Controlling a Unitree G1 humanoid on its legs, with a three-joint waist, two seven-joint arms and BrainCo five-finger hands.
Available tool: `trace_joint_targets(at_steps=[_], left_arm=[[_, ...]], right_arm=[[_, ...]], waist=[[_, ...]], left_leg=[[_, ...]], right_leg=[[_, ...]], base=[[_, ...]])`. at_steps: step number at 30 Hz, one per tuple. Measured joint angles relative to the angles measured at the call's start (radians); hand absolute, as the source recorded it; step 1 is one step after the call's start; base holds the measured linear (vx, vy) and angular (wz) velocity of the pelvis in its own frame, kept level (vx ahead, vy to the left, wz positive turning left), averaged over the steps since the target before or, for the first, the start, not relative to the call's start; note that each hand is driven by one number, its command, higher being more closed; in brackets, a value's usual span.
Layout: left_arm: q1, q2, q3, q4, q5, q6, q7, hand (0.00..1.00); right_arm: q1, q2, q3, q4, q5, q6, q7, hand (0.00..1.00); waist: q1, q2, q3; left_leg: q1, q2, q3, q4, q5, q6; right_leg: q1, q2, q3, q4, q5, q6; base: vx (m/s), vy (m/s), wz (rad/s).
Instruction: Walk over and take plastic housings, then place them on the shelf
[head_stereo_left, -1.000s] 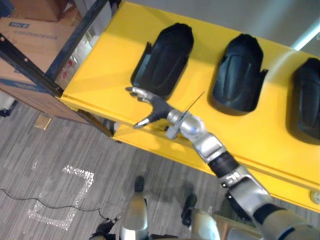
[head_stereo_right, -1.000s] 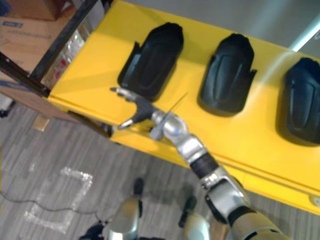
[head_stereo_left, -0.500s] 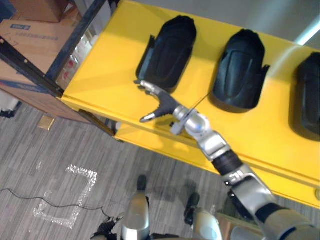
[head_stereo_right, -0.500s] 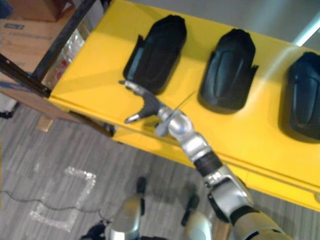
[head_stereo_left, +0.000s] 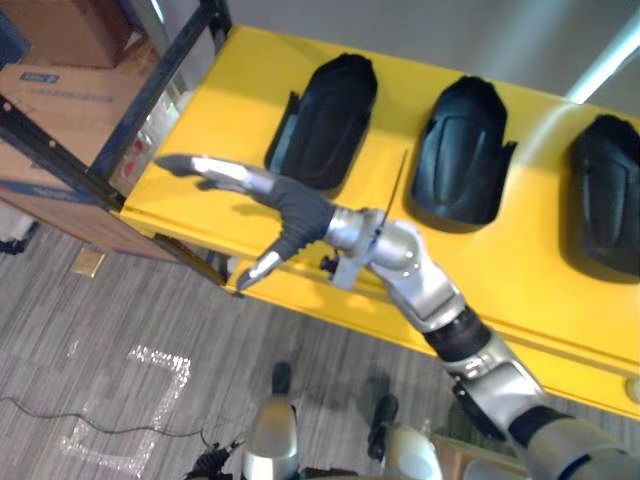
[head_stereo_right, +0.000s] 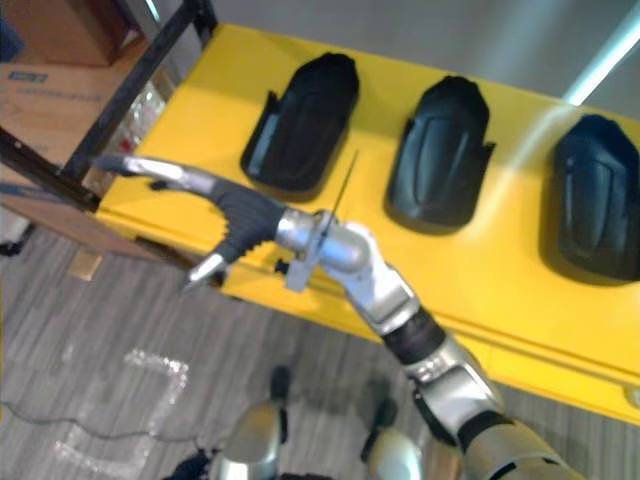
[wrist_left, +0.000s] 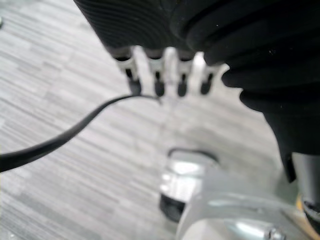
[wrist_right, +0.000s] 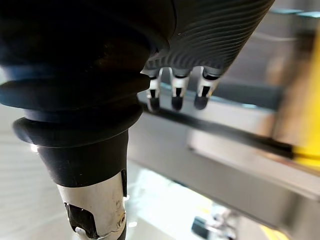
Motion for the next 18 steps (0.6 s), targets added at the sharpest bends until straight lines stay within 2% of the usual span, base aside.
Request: trace_joint_targets(at_steps=[5,6,12,14,18], left_arm=[[0.038,-0.001,0.024,0.003,0.0,0.016,0.028,0.0],[0.04,-0.004,0.033,0.009,0.0,0.019,0.034,0.0],[0.047,-0.006,0.041,0.038,0.009,0.02,0.049,0.0],[0.047,-0.006,0.046,0.038,0.008,0.019,0.05,0.0],[0.046,-0.005,0.05,0.041,0.008,0.019,0.048,0.0]], right_arm=[[0.057,-0.009,-0.142,-0.07,-0.028,0.01,-0.111,0.0],[0.066,-0.019,-0.163,-0.088,-0.047,0.011,-0.132,0.0],[0.185,-0.096,-0.313,-0.112,-0.057,0.032,-0.21,0.0],[0.217,-0.115,-0.353,-0.11,-0.055,0.037,-0.224,0.0],[0.283,-0.141,-0.422,-0.103,-0.05,0.037,-0.259,0.0]], waist=[[-0.015,-0.041,-0.082],[-0.028,-0.045,-0.092],[-0.058,-0.05,-0.178],[-0.08,-0.05,-0.182],[-0.09,-0.055,-0.203]], left_leg=[[0.074,-0.002,0.044,-0.055,-0.001,-0.002],[0.092,-0.002,0.056,-0.067,-0.001,-0.003],[0.158,-0.002,0.115,-0.129,0.002,-0.007],[0.17,-0.001,0.118,-0.13,0.002,-0.008],[0.182,0.003,0.141,-0.137,0.0,-0.01]], right_leg=[[0.048,0.006,0.026,-0.045,0.003,0.002],[0.057,0.006,0.032,-0.051,0.004,0.002],[0.063,0.015,0.086,-0.069,0.016,0.002],[0.077,0.018,0.093,-0.074,0.023,-0.002],[0.077,0.022,0.114,-0.081,0.023,-0.002]], base=[[0.13,-0.002,-0.15],[0.07,0.001,-0.31],[0.04,0.013,-0.27],[-0.01,0.017,-0.14],[-0.05,-0.004,-0.17]])
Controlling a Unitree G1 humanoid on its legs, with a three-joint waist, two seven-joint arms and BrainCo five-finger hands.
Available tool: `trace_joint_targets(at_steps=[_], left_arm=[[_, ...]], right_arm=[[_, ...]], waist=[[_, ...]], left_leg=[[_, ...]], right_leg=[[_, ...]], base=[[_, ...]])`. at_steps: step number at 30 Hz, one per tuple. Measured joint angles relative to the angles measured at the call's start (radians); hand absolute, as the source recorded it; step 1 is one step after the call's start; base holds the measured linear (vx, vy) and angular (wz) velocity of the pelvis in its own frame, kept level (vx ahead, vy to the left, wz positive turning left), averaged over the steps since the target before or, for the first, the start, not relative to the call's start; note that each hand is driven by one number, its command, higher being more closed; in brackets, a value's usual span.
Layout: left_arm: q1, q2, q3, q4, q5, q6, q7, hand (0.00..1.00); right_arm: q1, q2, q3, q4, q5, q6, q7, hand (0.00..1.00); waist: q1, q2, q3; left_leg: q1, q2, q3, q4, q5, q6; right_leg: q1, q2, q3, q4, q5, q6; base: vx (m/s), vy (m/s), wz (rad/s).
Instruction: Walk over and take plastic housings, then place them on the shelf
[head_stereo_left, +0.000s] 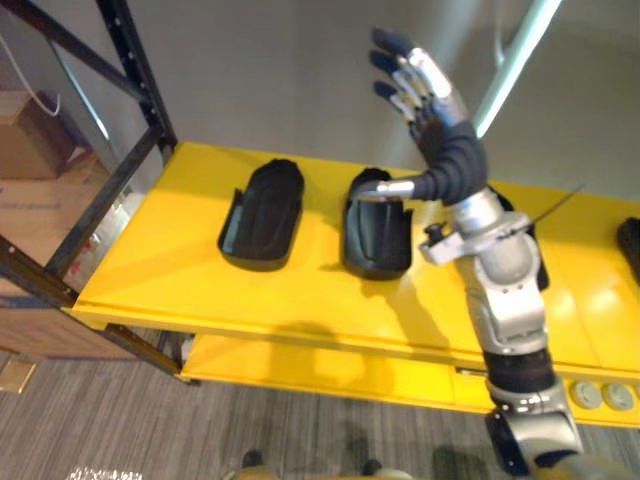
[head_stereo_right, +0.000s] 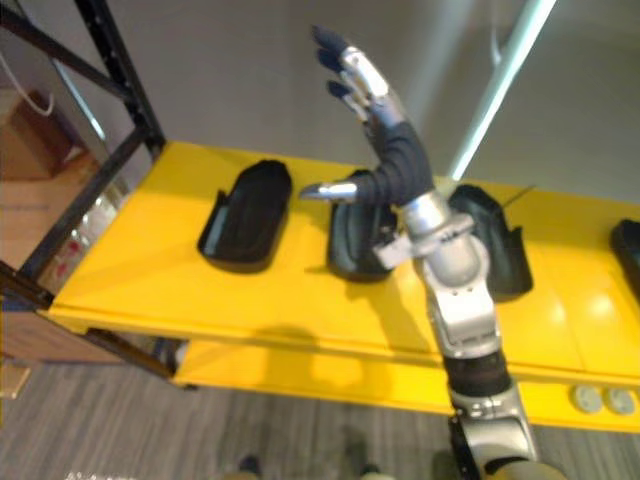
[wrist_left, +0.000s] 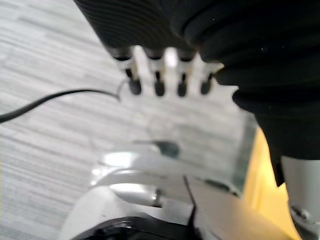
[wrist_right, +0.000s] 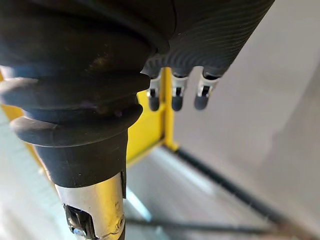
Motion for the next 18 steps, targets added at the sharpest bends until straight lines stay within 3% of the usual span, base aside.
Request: trace_joint_targets(at_steps=[6,9,11,12,18], left_arm=[[0.016,-0.013,0.028,0.033,0.001,0.0,-0.004,0.0],[0.05,-0.024,0.035,0.034,0.034,-0.002,-0.015,0.0],[0.062,-0.027,0.04,0.034,0.041,-0.005,-0.017,0.0],[0.068,-0.029,0.049,0.034,0.057,-0.006,-0.017,0.0],[0.068,-0.035,0.057,0.035,0.08,-0.007,-0.037,0.0]], right_arm=[[0.141,-0.058,-0.199,0.052,-0.055,-0.014,-0.173,0.0],[0.268,-0.063,-0.373,0.071,-0.071,-0.071,-0.314,0.0],[0.339,-0.062,-0.434,0.071,-0.071,-0.089,-0.36,0.0],[0.385,-0.06,-0.471,0.071,-0.071,-0.098,-0.395,0.0],[0.581,0.035,-0.609,0.174,-0.036,-0.159,-0.472,0.0]], waist=[[-0.022,0.02,-0.057],[-0.051,0.032,-0.073],[-0.06,0.032,-0.085],[-0.078,0.034,-0.087],[-0.136,0.036,-0.114]], left_leg=[[0.004,0.009,0.008,-0.002,0.006,-0.008],[0.018,0.016,0.028,-0.003,0.007,-0.01],[0.019,0.024,0.051,-0.003,0.007,-0.012],[0.021,0.03,0.062,-0.003,0.008,-0.015],[0.048,0.05,0.137,-0.003,0.003,-0.031]], right_leg=[[-0.002,0.01,0.012,-0.003,0.0,-0.001],[-0.005,0.018,0.034,0.001,0.0,-0.004],[-0.022,0.028,0.054,0.004,0.002,-0.008],[-0.027,0.036,0.069,0.004,0.004,-0.011],[-0.053,0.063,0.133,0.002,0.015,-0.024]], base=[[-0.02,-0.013,-0.05],[-0.01,-0.002,-0.19],[-0.01,-0.021,-0.29],[-0.01,-0.023,-0.36],[-0.03,-0.017,-0.39]])
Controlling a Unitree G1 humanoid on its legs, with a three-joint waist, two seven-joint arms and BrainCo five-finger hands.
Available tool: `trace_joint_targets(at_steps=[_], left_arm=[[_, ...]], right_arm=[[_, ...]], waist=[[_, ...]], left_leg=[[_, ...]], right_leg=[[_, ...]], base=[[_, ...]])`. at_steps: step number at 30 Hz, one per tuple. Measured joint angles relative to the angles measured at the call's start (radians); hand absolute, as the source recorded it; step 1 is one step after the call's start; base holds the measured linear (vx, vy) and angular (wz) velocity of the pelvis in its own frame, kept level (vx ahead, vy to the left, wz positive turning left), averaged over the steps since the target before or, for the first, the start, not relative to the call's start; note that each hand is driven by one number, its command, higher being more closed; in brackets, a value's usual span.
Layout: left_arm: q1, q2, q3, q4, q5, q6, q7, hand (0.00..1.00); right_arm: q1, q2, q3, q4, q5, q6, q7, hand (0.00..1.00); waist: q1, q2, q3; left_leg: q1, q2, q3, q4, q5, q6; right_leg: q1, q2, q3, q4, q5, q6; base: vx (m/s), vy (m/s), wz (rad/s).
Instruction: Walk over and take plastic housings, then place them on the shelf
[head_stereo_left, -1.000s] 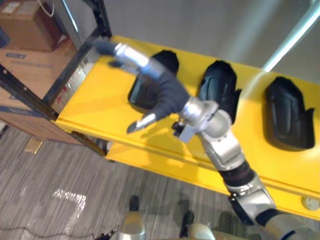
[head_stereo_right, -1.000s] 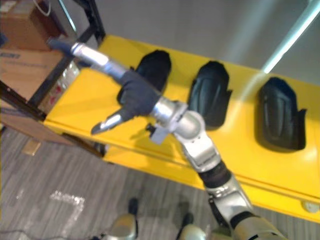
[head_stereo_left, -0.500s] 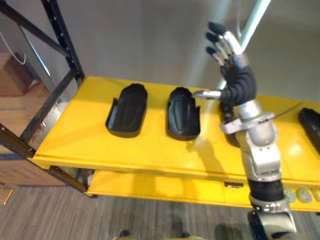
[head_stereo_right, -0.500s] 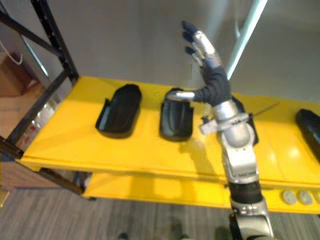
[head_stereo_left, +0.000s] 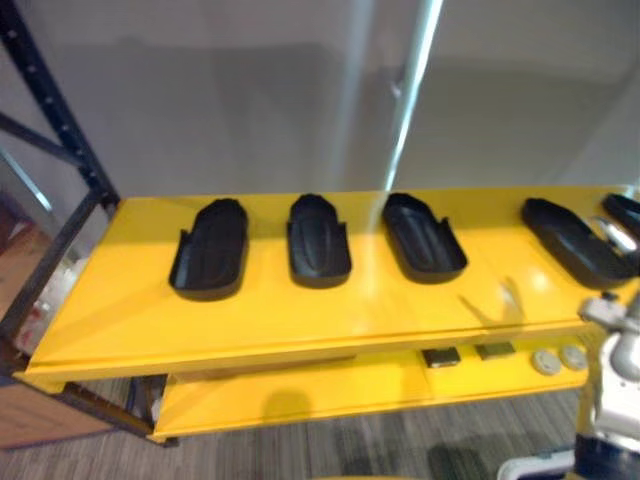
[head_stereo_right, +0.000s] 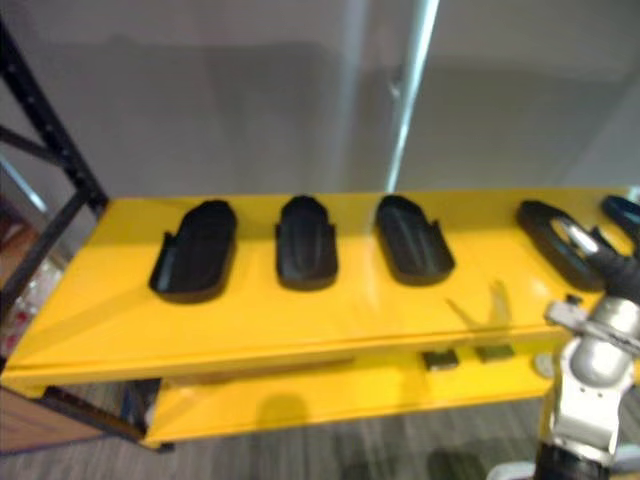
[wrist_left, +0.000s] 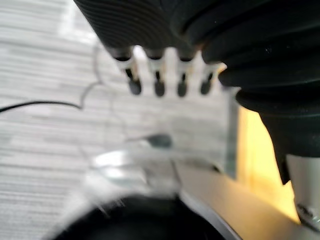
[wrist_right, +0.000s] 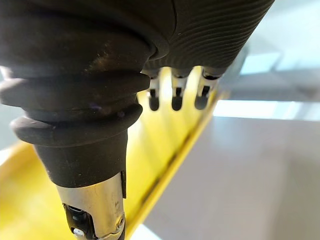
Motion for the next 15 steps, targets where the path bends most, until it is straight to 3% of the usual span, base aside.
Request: trace_joint_targets(at_steps=[2,7,10,13,15], left_arm=[[-0.002,-0.001,-0.001,0.0,0.0,-0.004,-0.001,0.0],[-0.004,-0.003,-0.023,-0.002,-0.001,-0.027,-0.001,0.0],[-0.012,-0.001,-0.041,-0.002,-0.002,-0.026,-0.001,0.0],[-0.021,0.004,-0.062,-0.002,-0.012,-0.005,0.002,0.0],[-0.024,0.007,-0.081,-0.002,-0.014,0.01,0.004,0.0]], right_arm=[[0.062,0.046,-0.005,0.044,0.015,0.0,-0.011,0.0],[0.175,0.158,0.016,0.142,0.014,-0.002,-0.029,0.0],[0.186,0.172,0.03,0.186,0.006,-0.001,-0.023,0.0],[0.186,0.173,0.053,0.319,0.008,0.015,0.01,0.0],[0.186,0.174,0.08,0.454,0.059,0.055,0.071,0.0]], waist=[[-0.022,0.005,-0.005],[-0.027,0.017,-0.006],[-0.03,0.02,-0.006],[-0.027,0.022,-0.003],[-0.019,0.029,-0.006]], left_leg=[[0.006,-0.001,0.006,0.0,-0.004,-0.003],[0.009,-0.003,0.033,0.0,-0.013,-0.004],[0.009,-0.002,0.04,0.0,-0.015,-0.004],[0.02,-0.001,0.05,0.0,-0.018,-0.01],[0.025,0.0,0.052,0.001,-0.024,-0.016]], right_leg=[[0.0,0.0,0.006,-0.004,0.0,0.0],[-0.007,0.0,0.024,-0.017,0.006,0.003],[-0.01,0.001,0.027,-0.021,0.008,0.002],[0.001,0.003,0.032,-0.028,0.012,-0.003],[0.01,0.003,0.031,-0.031,0.018,0.005]], base=[[-0.05,0.003,-0.17],[-0.03,0.009,-0.13],[0.02,0.006,-0.05],[0.07,0.014,-0.07],[0.1,0.019,-0.03]])
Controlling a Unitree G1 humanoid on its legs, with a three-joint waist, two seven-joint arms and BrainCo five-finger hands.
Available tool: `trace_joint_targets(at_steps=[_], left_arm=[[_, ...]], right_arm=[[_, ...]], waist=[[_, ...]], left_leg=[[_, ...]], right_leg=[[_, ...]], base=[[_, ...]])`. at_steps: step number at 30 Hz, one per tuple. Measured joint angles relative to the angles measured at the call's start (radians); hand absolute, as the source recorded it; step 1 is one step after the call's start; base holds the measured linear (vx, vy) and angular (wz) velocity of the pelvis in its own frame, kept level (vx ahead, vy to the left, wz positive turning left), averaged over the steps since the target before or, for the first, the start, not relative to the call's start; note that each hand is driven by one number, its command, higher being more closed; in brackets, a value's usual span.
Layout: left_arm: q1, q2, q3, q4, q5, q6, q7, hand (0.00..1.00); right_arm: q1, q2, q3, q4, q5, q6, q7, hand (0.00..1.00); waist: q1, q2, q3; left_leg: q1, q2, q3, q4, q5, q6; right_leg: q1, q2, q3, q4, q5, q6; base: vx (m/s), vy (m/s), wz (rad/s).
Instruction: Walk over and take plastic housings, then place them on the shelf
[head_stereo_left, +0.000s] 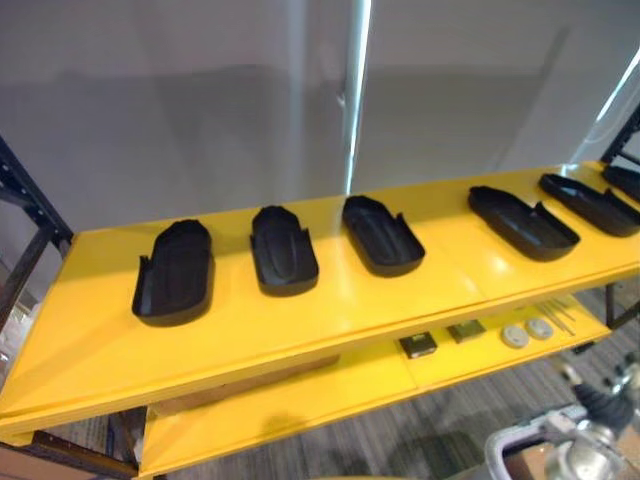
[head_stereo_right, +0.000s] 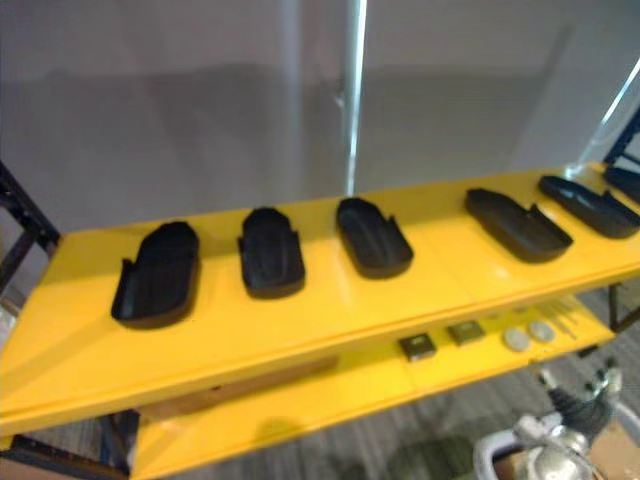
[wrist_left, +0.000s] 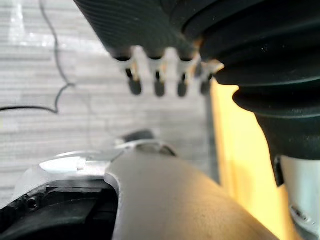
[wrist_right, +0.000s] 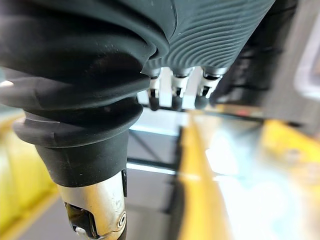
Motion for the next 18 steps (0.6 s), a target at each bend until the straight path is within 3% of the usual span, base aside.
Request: trace_joint_targets(at_steps=[7,8,13,18], left_arm=[[-0.031,-0.006,-0.001,-0.001,-0.001,0.032,0.004,0.0],[-0.036,-0.006,-0.001,0.0,-0.001,0.034,0.01,0.0],[-0.043,-0.009,0.007,0.004,0.003,0.028,0.011,0.0],[-0.056,-0.013,0.013,0.028,0.004,0.026,0.013,0.0]], right_arm=[[-0.032,0.02,0.108,0.287,0.069,0.11,0.138,0.0],[-0.048,0.027,0.111,0.364,0.09,0.149,0.178,0.0],[-0.055,0.066,0.105,0.665,0.1,0.196,0.296,0.0],[-0.042,0.076,0.103,0.709,0.15,0.274,0.305,0.0]], waist=[[0.01,0.022,0.025],[0.016,0.02,0.027],[0.044,0.016,0.039],[0.057,0.014,0.041]], left_leg=[[0.016,0.005,-0.003,0.0,-0.006,-0.008],[0.016,0.006,-0.004,0.0,-0.006,-0.008],[0.032,0.006,-0.04,0.0,-0.006,-0.007],[0.038,-0.002,-0.06,0.0,-0.006,-0.005]], right_leg=[[0.029,0.004,-0.011,-0.022,0.001,0.001],[0.03,0.005,-0.013,-0.023,0.001,0.001],[0.075,-0.001,-0.056,-0.033,-0.009,0.001],[0.09,-0.011,-0.07,-0.032,-0.011,0.006]], base=[[0.06,0.005,0.02],[0.0,0.0,0.0],[-0.01,-0.014,0.2],[-0.02,-0.004,0.08]])
